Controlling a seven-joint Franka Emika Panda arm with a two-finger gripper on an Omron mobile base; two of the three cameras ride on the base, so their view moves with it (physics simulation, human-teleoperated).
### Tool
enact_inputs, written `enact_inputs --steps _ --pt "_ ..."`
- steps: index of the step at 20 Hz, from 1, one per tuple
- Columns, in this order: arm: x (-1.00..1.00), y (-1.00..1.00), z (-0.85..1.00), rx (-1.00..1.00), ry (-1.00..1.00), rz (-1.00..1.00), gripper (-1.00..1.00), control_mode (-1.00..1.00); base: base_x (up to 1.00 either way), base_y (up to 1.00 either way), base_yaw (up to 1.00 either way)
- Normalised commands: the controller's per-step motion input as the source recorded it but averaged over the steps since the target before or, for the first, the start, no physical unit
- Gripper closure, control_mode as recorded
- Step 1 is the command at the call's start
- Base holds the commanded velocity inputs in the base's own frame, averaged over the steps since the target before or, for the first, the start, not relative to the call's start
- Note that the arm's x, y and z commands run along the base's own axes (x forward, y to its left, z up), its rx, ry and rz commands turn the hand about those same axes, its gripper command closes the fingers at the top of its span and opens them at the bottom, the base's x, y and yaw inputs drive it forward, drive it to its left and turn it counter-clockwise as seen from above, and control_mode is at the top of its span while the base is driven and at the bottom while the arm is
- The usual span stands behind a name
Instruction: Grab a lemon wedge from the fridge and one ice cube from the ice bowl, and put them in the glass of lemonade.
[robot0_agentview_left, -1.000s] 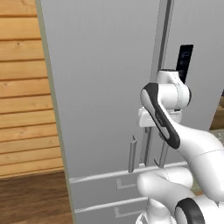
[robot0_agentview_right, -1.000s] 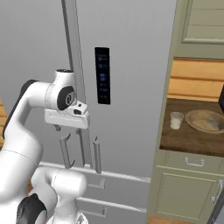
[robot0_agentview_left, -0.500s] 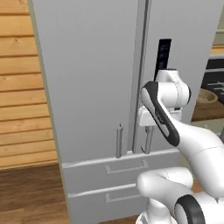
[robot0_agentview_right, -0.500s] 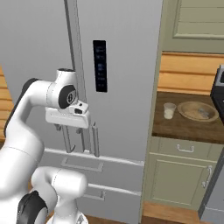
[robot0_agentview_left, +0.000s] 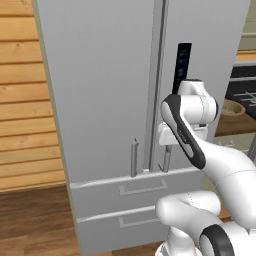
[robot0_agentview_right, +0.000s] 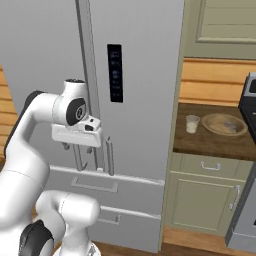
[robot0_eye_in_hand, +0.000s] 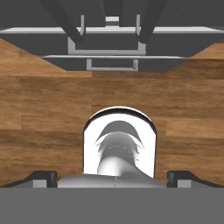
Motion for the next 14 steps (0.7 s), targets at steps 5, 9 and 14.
enact_inputs --steps 5,9,14 --pt "0.0 0.0 0.0 0.0 0.0 0.0 -1.0 1.0 -0.59 -0.03 0.0" --pt "0.0 0.0 0.0 0.0 0.0 0.0 -1.0 1.0 -0.79 0.0 0.0" --pt "-0.23 -0.02 0.0 0.0 0.0 -0.01 -1.0 -1.0 -0.46 0.0 0.0"
